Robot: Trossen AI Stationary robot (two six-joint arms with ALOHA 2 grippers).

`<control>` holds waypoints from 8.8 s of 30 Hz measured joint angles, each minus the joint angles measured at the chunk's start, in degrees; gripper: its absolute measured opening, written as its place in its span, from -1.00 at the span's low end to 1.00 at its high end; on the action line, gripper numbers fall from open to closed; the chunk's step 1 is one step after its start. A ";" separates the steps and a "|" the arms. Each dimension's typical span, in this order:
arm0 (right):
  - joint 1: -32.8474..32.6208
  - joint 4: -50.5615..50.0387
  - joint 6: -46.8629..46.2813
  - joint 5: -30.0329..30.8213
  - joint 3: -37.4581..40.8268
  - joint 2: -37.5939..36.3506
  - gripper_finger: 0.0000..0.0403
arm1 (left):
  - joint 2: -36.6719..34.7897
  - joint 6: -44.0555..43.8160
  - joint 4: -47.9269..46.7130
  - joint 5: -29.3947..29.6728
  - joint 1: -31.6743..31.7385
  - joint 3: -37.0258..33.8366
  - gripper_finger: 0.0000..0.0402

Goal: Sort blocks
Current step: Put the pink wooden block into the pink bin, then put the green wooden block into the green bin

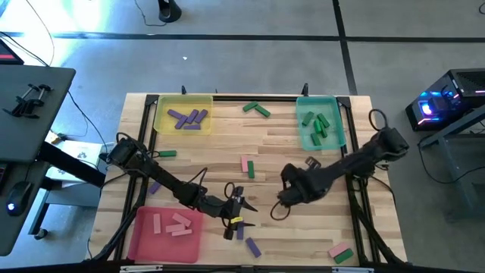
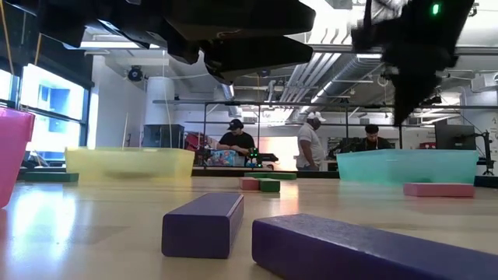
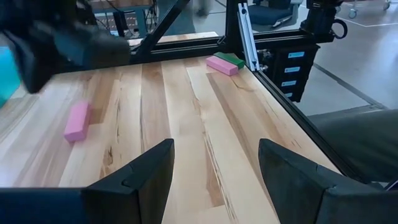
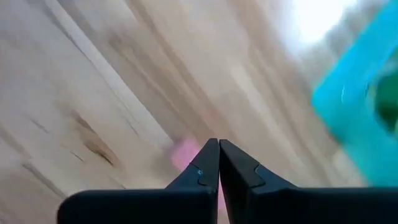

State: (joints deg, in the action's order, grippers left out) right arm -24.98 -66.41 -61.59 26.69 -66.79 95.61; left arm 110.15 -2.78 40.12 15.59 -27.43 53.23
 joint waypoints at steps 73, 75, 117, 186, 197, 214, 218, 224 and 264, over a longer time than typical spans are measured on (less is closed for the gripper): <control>-13.28 132.17 84.81 1.26 14.24 7.69 -0.61 | 0.00 7.99 22.62 -5.49 0.50 0.04 0.11; -13.28 130.85 85.23 1.40 13.18 7.69 -0.61 | 0.00 8.73 23.75 -6.43 0.27 0.09 0.11; -20.25 125.87 81.65 7.71 12.42 2.60 -0.07 | -12.63 -3.59 -32.97 23.45 -7.11 4.59 -0.60; -29.93 99.93 61.87 24.54 12.42 2.51 -0.06 | -23.59 -27.27 -55.26 32.76 -26.21 4.55 -0.09; -30.89 68.28 -12.75 -17.29 12.40 2.45 -0.12 | -14.80 -13.00 -37.96 33.97 -16.16 4.55 -0.09; -33.37 43.10 -43.68 -56.46 12.40 2.42 -0.68 | -11.45 -8.60 -29.53 29.49 -10.22 4.57 -0.09; -33.63 39.58 -43.56 -56.39 12.40 2.42 -0.76 | -11.45 -8.59 -29.59 29.49 -10.24 4.57 -0.09; -33.63 37.92 -42.64 -53.50 12.40 2.46 -0.89 | -11.45 -8.57 -29.60 29.51 -10.24 4.57 -0.09; -29.16 33.56 -23.60 -26.08 7.86 5.97 -1.00 | -11.45 -8.55 -29.55 29.51 -10.22 4.63 -0.09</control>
State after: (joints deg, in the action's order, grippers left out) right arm -54.14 -32.85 -85.18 0.61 -58.93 101.58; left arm 98.70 -11.33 10.57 45.10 -37.65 57.86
